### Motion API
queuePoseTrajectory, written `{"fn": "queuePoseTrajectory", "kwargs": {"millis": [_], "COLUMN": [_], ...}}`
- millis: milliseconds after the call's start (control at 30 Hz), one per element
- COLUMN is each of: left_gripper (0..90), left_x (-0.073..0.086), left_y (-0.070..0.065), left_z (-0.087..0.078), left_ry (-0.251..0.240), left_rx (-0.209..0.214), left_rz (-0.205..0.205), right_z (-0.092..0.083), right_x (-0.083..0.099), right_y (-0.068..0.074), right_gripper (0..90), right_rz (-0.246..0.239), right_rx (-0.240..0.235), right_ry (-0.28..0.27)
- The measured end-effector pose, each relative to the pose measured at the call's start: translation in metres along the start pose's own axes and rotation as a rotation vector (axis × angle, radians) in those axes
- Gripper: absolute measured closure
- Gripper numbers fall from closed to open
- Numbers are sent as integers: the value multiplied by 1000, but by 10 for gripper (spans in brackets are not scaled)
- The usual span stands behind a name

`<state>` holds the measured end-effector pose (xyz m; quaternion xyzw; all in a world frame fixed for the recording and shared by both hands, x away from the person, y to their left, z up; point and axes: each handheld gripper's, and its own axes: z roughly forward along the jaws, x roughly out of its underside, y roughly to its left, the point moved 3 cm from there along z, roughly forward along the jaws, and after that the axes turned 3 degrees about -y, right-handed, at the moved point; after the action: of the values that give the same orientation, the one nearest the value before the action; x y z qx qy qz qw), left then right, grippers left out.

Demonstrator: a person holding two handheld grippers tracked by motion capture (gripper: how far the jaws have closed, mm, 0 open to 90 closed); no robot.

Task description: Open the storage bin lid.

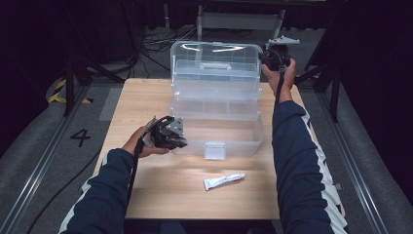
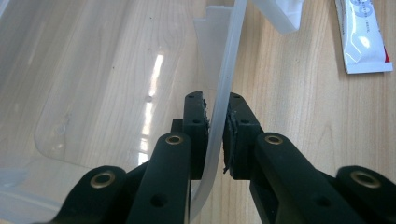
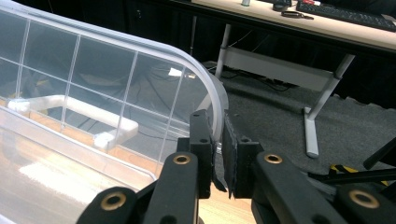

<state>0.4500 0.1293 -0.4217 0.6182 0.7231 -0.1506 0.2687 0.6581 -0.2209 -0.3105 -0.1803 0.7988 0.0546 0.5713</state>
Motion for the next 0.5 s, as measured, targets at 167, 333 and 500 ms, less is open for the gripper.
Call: {"fn": "queuePoseTrajectory", "kwargs": {"millis": [167,333,500], "left_gripper": [811,811,811], "left_x": [0,0,0], "left_y": [0,0,0], "left_z": [0,0,0], "left_ry": [-1,-4,-5], "left_rx": [-3,-2,-2], "left_rz": [-1,-3,-2], "right_z": [3,5,7], "right_x": [0,0,1], "right_y": [0,-1,-1], "right_gripper": [830,828,826], "right_rz": [-5,-5,-6], "right_rx": [4,0,2], "right_ry": [6,9,13]}}
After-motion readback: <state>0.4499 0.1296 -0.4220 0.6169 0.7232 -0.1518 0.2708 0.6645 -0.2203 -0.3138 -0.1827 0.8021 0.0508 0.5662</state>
